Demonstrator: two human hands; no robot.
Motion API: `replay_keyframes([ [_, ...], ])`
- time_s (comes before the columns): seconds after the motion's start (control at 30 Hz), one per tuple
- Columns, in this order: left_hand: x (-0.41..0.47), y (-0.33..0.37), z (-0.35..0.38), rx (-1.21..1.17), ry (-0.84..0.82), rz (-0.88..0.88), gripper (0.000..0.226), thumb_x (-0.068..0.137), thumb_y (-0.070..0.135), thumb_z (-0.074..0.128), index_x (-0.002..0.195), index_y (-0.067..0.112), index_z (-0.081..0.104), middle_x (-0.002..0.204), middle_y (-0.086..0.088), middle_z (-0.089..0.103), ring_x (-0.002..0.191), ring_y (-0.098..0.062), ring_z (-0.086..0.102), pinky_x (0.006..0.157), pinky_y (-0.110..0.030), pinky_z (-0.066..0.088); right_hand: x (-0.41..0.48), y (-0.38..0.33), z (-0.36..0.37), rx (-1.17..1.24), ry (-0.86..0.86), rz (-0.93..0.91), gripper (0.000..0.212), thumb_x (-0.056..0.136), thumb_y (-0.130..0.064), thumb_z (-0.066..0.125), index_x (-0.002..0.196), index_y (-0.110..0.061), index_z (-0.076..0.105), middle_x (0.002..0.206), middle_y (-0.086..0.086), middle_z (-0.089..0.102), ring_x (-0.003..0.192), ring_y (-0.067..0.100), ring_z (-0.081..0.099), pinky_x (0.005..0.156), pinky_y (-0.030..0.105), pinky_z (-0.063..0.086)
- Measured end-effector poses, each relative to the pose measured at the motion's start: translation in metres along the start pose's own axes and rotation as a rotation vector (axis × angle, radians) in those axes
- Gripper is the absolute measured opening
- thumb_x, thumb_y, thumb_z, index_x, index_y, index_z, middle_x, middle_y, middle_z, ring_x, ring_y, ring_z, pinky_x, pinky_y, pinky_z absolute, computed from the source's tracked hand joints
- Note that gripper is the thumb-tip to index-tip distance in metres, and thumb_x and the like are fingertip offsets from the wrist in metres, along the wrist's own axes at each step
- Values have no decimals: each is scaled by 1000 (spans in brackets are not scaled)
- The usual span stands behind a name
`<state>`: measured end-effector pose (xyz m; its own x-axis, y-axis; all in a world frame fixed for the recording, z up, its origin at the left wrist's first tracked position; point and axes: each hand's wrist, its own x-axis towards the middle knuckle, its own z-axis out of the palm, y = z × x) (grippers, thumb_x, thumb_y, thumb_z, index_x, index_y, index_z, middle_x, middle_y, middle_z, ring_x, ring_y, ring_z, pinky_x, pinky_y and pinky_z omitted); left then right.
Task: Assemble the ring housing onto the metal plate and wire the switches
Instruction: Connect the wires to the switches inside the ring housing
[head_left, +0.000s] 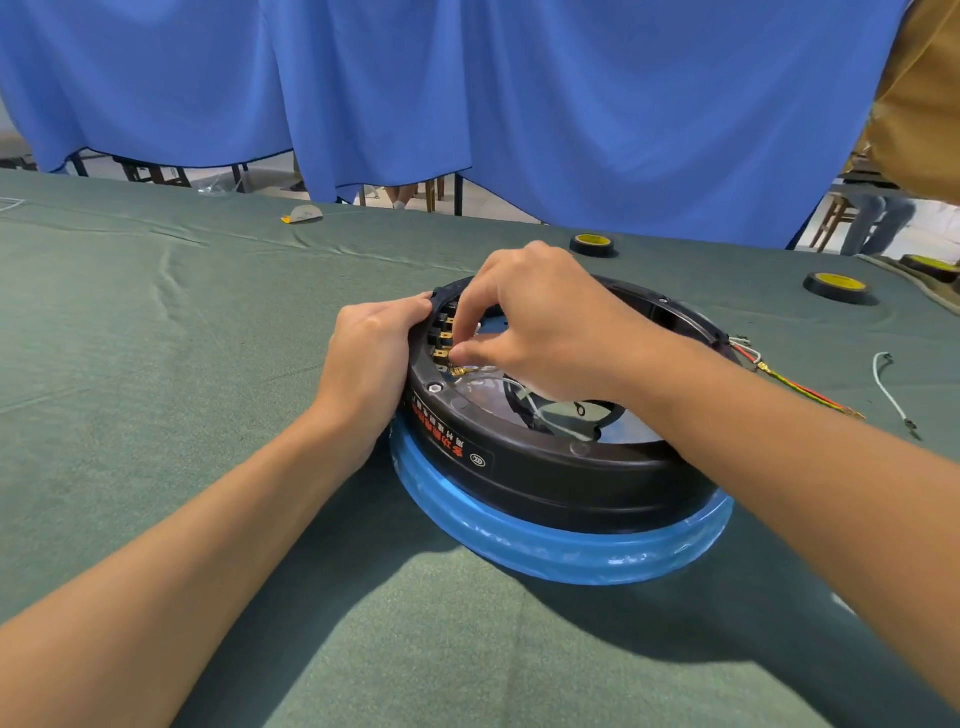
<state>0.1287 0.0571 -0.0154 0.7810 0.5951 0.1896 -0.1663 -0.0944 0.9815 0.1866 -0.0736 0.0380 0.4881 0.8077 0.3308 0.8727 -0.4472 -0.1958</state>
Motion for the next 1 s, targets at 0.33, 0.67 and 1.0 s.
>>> replay_keyframes([
  [0.33,1,-1,1,36,-5,31,41,85,25,57,86,-15,63,74,-15,59,70,-22,51,70,-38,35,8,6,-16,-216,-208,-178,7,89,-31,67,93,-28,72,111,-9,42,121,19,29,103,41,33],
  [0.67,2,-3,2,10,-12,16,34,81,26,58,76,-7,66,75,-16,63,73,-24,54,74,-39,39,15,5,-14,-269,-213,-205,9,91,-25,63,88,-23,71,115,-4,46,116,21,34,98,41,39],
  [1.0,0,-1,2,30,-12,10,26,72,33,55,62,15,71,72,-13,65,72,-25,57,76,-43,43,11,5,-12,-152,-215,-148,10,93,-22,63,83,-26,61,111,-2,49,103,18,48,92,38,45],
])
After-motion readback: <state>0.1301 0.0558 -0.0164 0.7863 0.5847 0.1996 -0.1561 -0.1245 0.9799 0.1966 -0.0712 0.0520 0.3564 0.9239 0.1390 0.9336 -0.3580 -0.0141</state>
